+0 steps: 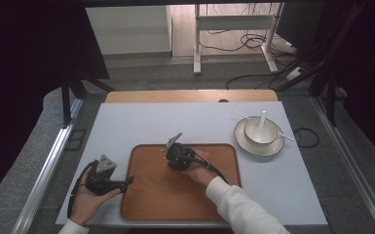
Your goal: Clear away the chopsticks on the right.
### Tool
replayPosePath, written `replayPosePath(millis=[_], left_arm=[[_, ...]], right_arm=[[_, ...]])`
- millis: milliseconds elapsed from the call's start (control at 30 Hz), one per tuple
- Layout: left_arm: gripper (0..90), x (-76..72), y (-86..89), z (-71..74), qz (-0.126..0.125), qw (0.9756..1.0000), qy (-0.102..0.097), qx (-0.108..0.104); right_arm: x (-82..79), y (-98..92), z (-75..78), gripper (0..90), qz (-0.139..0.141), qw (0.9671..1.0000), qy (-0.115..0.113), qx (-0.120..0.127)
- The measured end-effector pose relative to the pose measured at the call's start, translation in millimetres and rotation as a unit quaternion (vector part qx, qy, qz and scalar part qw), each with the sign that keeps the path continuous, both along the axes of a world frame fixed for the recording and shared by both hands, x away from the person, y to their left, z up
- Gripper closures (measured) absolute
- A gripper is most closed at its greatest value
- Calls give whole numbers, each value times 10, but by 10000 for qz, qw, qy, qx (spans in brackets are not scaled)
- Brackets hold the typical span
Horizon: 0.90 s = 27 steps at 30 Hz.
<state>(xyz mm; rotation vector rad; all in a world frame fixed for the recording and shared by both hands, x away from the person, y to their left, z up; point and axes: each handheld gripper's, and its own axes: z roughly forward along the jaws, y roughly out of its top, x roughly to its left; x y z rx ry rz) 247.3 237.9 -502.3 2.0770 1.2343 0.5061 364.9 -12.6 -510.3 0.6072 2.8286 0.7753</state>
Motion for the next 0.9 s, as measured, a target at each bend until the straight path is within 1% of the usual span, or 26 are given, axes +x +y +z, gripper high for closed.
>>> replayPosePath(millis=[33,67,100,167,200,233,267,333,400,433,600,667,733,767,800,833,900], left_arm=[[183,1,0,-4,-1,10000,6,3],[183,3,0,-7,-7,10000,12,19],[183,4,1,-10,-8,10000,16,29],[182,4,2,-11,-8,10000,19,38],[182,4,3,-11,-4,10000,14,37],[183,4,3,-10,0,10000,9,33],[183,3,4,-9,2,10000,5,32],[183,2,4,-9,-1,10000,6,39],[183,3,4,-12,-5,10000,8,47],[182,3,4,-12,-4,10000,10,49],[183,2,8,-13,6,10000,8,52],[183,1,9,-14,13,10000,5,57],[183,1,9,-15,14,10000,5,58],[183,1,8,-15,15,10000,7,62],[183,1,7,-14,13,10000,6,66],[182,1,6,-13,6,10000,4,72],[182,1,4,-12,2,10000,2,77]], right_arm=[[0,0,0,896,0,10000,0,0],[41,-51,3,896,-133,9999,-14,7],[41,-51,3,896,-133,9999,-14,7],[75,-110,9,897,-272,9996,-15,-17],[75,-110,9,897,-272,9996,-15,-17],[97,-148,15,897,-376,9993,-23,-22],[104,-166,17,897,-420,9991,-43,-45],[116,-187,18,897,-432,9990,-82,-68],[130,-230,18,897,-511,9986,-60,-82],[144,-273,18,897,-563,9984,-68,-82],[153,-355,29,897,-672,9976,-97,-135],[153,-421,33,897,-765,9969,-120,-172],[152,-444,35,897,-786,9966,-134,-198],[151,-493,40,897,-827,9963,-130,-210],[151,-493,40,897,-827,9963,-130,-210],[149,-551,43,897,-854,9959,-166,-246],[147,-579,46,897,-877,9957,-157,-246]])
